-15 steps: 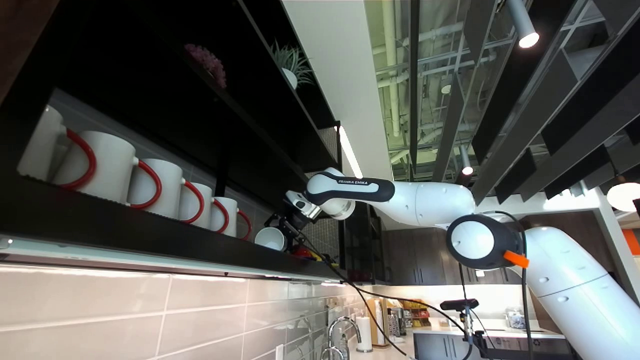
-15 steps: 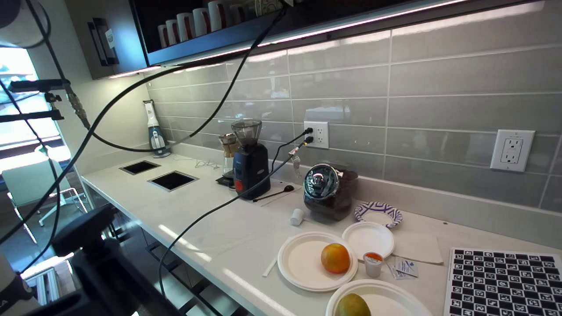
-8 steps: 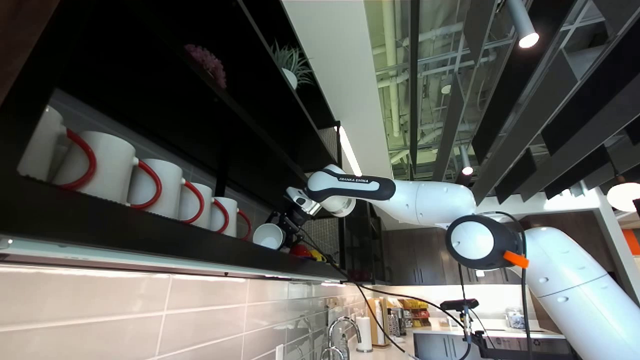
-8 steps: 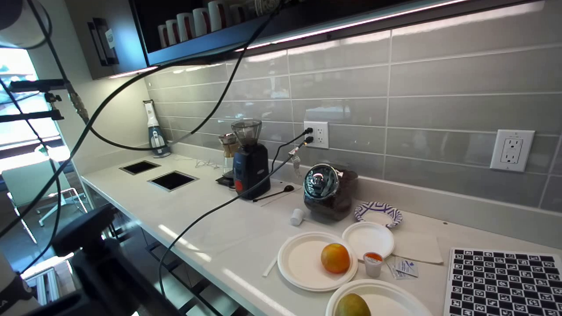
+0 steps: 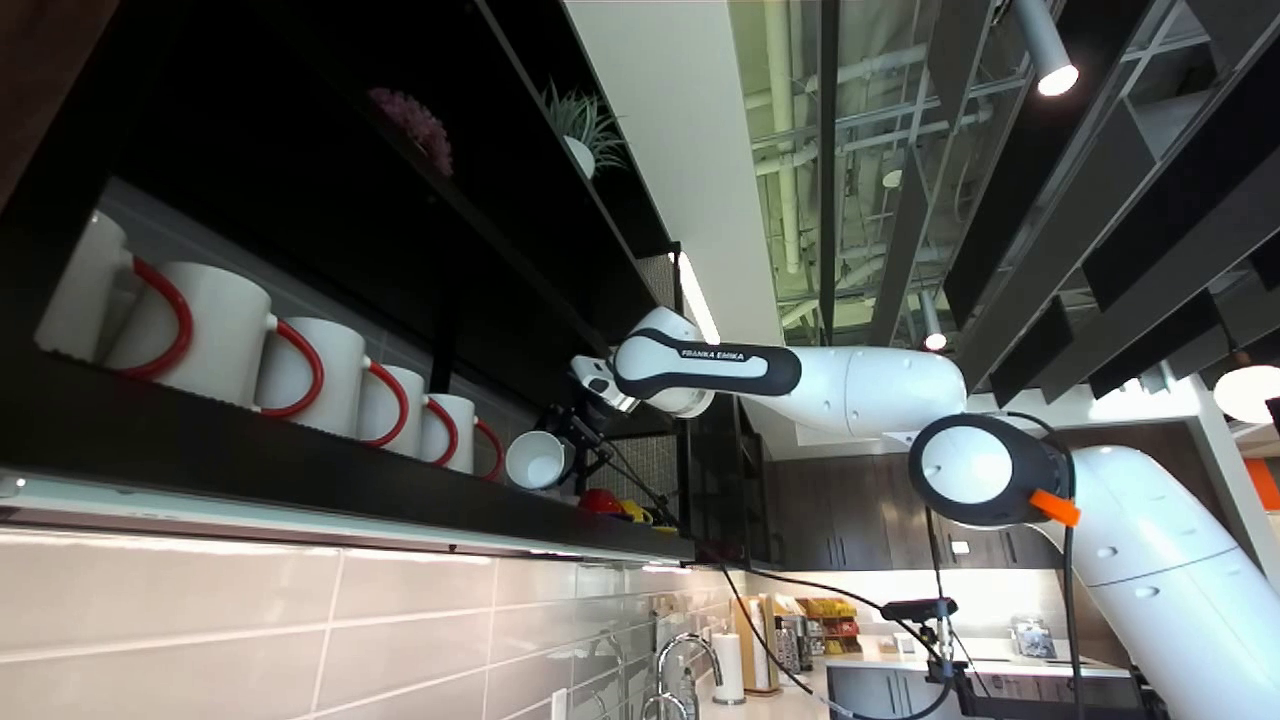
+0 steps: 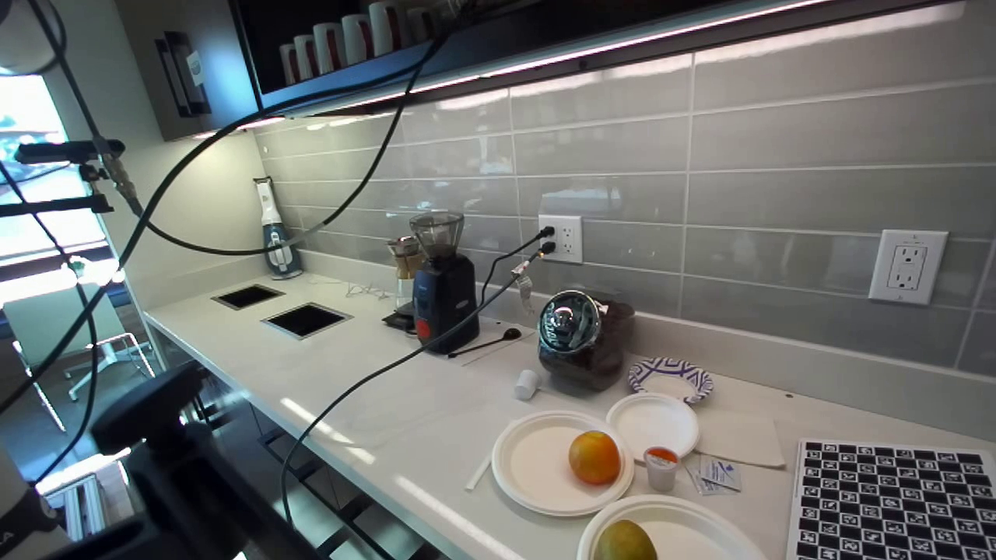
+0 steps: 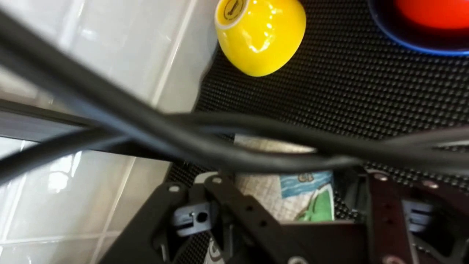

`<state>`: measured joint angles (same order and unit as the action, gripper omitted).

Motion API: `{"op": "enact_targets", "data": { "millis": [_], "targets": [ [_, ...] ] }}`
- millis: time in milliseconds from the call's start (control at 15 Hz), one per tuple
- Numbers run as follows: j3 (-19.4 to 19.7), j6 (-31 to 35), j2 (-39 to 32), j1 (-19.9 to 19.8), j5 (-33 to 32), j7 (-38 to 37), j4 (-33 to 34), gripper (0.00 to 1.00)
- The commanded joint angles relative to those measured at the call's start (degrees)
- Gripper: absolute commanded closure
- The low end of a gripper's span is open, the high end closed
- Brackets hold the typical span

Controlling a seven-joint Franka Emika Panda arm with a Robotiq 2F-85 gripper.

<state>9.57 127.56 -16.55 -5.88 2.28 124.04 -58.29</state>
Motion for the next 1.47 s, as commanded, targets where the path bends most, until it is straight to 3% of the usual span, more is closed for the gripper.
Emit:
{"op": "enact_targets", "data": {
  "millis": [0, 267, 533, 933, 1267, 1333, 1400],
  "targets": [
    [2.45, 4.23, 4.53, 4.18, -9.74, -8.59, -7.13, 0.58],
    [3.60, 3.62, 8.44, 7.81, -21.13, -18.19, -12.29, 0.58],
    [4.23, 2.25, 12.40, 10.94, -36.40, -29.41, -17.78, 0.58],
    [3.01, 0.06, 17.73, 12.71, -53.70, -41.07, -25.80, 0.58],
    [1.80, -1.22, 21.38, 12.80, -62.29, -44.40, -31.28, 0.58],
    [-1.70, -0.70, 21.63, 9.17, -64.07, -44.68, -31.68, 0.58],
    [-2.03, 0.39, 21.86, 8.60, -66.32, -45.33, -32.32, 0.58]
  ]
}}
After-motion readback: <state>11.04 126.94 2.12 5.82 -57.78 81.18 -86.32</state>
